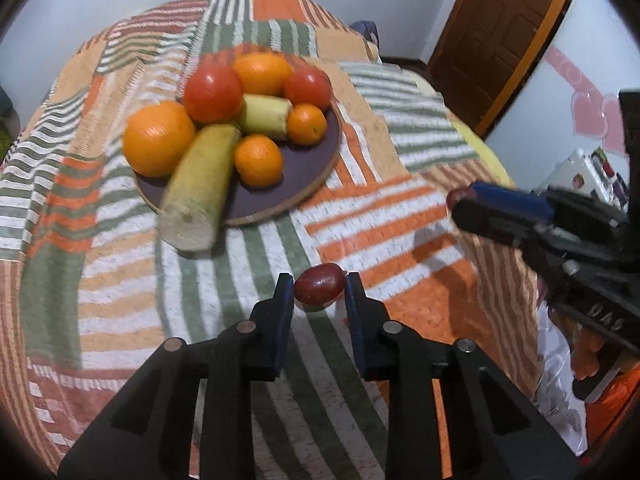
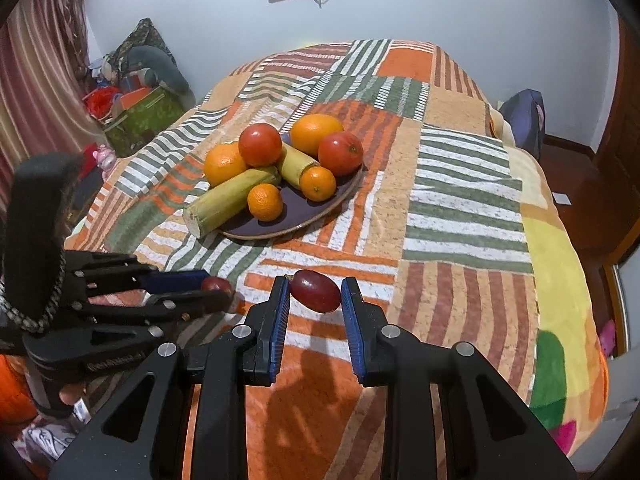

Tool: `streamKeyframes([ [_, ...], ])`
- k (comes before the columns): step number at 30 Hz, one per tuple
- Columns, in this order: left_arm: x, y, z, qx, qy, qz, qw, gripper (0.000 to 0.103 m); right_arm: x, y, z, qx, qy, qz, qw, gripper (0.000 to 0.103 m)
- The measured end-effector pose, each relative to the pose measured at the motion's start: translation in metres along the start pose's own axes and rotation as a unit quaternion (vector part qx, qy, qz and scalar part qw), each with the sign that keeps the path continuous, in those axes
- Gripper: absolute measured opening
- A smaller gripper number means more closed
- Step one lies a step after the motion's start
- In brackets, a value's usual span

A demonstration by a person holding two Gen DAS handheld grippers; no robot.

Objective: Organize fruits
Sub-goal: 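Place the plum on the plate with the left gripper while the right gripper places its plum there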

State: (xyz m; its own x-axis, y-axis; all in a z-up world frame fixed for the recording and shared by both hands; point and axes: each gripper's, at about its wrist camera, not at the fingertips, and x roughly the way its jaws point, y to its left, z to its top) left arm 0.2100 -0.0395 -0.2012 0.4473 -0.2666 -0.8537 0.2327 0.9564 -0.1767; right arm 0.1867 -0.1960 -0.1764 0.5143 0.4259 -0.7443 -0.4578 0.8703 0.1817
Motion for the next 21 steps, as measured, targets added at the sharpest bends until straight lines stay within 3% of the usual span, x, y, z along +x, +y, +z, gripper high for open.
streamKeyframes([
  [8, -0.029, 0.025, 0.027, -0.018, -0.052, 0.016, 0.9983, 0.026, 0.007, 0.01, 0.02, -0.015, -0.017, 0.012, 1.0, 0.024],
  [21, -0.024, 0.043, 0.061, -0.021, -0.077, 0.027, 0.9964, 0.026, 0.034, 0.019, 0.046, -0.028, -0.023, 0.024, 0.999, 0.024],
])
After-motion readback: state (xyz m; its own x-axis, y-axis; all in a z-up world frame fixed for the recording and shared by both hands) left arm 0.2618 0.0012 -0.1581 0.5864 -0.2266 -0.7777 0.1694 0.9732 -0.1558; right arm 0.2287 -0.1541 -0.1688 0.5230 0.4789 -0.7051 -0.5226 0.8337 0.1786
